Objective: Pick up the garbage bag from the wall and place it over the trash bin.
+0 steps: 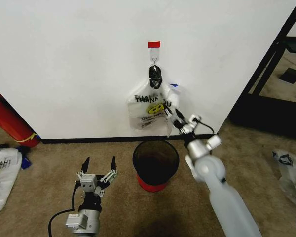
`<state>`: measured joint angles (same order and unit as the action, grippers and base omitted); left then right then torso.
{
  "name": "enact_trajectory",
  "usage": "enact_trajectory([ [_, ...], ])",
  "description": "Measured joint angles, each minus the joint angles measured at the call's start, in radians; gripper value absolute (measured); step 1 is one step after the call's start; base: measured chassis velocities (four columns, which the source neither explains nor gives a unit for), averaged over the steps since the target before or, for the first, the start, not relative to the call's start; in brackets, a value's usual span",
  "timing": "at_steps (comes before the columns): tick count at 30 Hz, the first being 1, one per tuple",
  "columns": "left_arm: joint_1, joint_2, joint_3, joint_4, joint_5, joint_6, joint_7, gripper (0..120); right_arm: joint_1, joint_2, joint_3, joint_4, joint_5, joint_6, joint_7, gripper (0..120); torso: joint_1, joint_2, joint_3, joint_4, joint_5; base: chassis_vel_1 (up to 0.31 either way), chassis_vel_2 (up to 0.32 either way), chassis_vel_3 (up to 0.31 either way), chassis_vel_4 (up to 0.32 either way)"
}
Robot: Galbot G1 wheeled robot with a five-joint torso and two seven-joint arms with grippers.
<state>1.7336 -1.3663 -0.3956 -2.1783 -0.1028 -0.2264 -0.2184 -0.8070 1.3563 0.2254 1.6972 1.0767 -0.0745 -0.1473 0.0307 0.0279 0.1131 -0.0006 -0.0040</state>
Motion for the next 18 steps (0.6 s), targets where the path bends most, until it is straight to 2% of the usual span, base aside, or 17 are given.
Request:
enact_trajectory([
  [6, 0.001, -0.01, 0.001, 0.001, -0.006, 0.004, -0.002, 100, 0.12, 0.045, -0.03, -0.059, 0.065, -0.015, 0.032, 100, 0.0, 0.0, 0.0, -0.0004, -0.0002, 0.0, 0.0, 0.0, 0.0],
  [12, 0.007, -0.011, -0.001, -0.008, -0.006, 0.003, -0.001, 100, 0.144, 0.063, -0.021, -0.071, 0.104, -0.019, 0.057, 99, 0.0, 0.0, 0.0, -0.0002, -0.0001, 0.0, 0.0, 0.0, 0.0],
  [18, 0.012, -0.003, -0.014, -0.022, -0.013, -0.001, 0.001, 100, 0.141, 0.07, 0.018, -0.07, 0.192, -0.044, 0.067, 79, 0.0, 0.0, 0.0, -0.0004, 0.0002, 0.0, 0.0, 0.0, 0.0],
])
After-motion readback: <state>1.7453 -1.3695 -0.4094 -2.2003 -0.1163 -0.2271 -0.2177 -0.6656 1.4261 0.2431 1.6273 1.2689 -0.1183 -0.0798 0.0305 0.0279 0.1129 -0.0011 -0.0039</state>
